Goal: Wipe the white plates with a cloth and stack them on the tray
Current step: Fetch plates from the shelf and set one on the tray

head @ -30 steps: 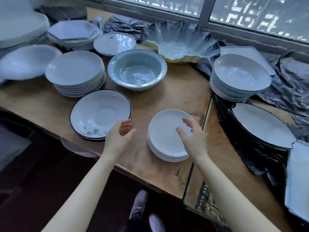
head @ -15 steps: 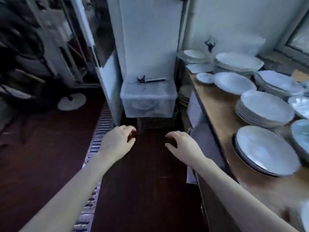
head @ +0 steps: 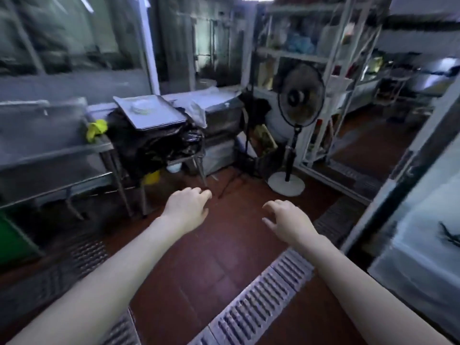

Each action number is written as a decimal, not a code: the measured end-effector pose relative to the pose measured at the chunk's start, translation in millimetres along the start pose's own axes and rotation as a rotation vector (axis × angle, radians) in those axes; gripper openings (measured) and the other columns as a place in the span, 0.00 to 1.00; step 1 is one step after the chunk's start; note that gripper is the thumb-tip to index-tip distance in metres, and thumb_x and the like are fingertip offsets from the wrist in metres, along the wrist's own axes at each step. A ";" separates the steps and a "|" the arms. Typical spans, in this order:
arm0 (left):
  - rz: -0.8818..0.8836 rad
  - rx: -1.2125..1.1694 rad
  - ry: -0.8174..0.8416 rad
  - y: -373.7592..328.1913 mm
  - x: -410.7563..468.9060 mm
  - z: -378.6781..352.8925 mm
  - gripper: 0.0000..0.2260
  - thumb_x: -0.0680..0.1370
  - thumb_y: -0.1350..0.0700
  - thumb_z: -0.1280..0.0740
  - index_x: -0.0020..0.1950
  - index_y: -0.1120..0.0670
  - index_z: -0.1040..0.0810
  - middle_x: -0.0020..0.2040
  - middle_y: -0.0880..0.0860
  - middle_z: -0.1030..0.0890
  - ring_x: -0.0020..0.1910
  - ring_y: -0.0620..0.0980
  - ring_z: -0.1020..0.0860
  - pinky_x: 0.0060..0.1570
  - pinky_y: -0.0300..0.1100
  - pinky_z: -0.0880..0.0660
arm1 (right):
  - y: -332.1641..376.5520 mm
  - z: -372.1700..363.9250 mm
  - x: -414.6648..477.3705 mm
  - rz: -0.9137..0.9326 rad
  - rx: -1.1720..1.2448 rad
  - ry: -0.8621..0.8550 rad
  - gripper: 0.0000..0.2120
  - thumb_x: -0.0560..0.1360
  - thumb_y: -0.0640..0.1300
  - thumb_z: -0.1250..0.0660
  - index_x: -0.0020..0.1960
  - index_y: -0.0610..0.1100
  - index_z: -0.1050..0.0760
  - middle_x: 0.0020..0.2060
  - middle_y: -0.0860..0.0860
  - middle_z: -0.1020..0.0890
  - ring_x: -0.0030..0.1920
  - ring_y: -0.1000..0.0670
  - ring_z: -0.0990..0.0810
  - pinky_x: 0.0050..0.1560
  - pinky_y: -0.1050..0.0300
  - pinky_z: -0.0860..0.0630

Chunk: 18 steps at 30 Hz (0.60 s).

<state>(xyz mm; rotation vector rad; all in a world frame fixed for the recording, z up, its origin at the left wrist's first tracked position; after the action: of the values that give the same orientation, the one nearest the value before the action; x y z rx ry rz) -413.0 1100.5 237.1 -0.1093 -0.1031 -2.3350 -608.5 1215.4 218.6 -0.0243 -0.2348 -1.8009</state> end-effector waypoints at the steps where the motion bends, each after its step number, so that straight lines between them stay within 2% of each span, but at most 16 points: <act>1: 0.039 0.011 0.005 23.1 10.6 -3.1 0.17 0.81 0.48 0.39 0.70 0.48 0.28 0.61 0.51 0.22 0.62 0.55 0.23 0.54 0.48 0.26 | 13.0 -5.9 27.3 0.031 -0.005 0.006 0.16 0.78 0.53 0.36 0.63 0.49 0.26 0.56 0.50 0.21 0.59 0.46 0.24 0.56 0.50 0.25; 7: 0.213 -0.024 0.008 130.0 86.4 -32.4 0.16 0.82 0.49 0.40 0.70 0.47 0.28 0.60 0.50 0.20 0.61 0.53 0.22 0.53 0.47 0.23 | 68.7 -46.9 181.7 0.209 0.009 0.063 0.16 0.77 0.51 0.37 0.63 0.48 0.26 0.56 0.50 0.22 0.60 0.44 0.25 0.57 0.50 0.25; 13: 0.344 -0.079 -0.043 210.7 205.2 -44.4 0.16 0.81 0.50 0.39 0.69 0.47 0.27 0.60 0.48 0.19 0.61 0.52 0.22 0.53 0.45 0.25 | 81.2 -69.4 345.8 0.298 0.123 0.072 0.12 0.76 0.51 0.36 0.57 0.50 0.23 0.53 0.49 0.19 0.57 0.45 0.23 0.55 0.53 0.25; 18: 0.447 -0.147 -0.074 274.1 299.2 -42.2 0.16 0.81 0.50 0.38 0.68 0.46 0.26 0.59 0.48 0.18 0.60 0.54 0.21 0.53 0.48 0.24 | 96.2 -75.9 484.0 0.384 0.159 0.076 0.11 0.76 0.49 0.34 0.56 0.46 0.23 0.52 0.47 0.18 0.55 0.44 0.22 0.55 0.52 0.26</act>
<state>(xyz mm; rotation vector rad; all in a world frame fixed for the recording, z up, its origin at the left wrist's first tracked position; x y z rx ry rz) -424.4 692.8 239.5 -0.2647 0.0534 -1.8900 -625.0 716.6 227.0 0.1057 -0.2969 -1.3944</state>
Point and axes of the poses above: each hand's wrist, its own x-axis towards the middle knuckle, its own z-axis out of the back of the hand, y = z × x, the point moved 7 cm from there along x, towards the middle knuckle
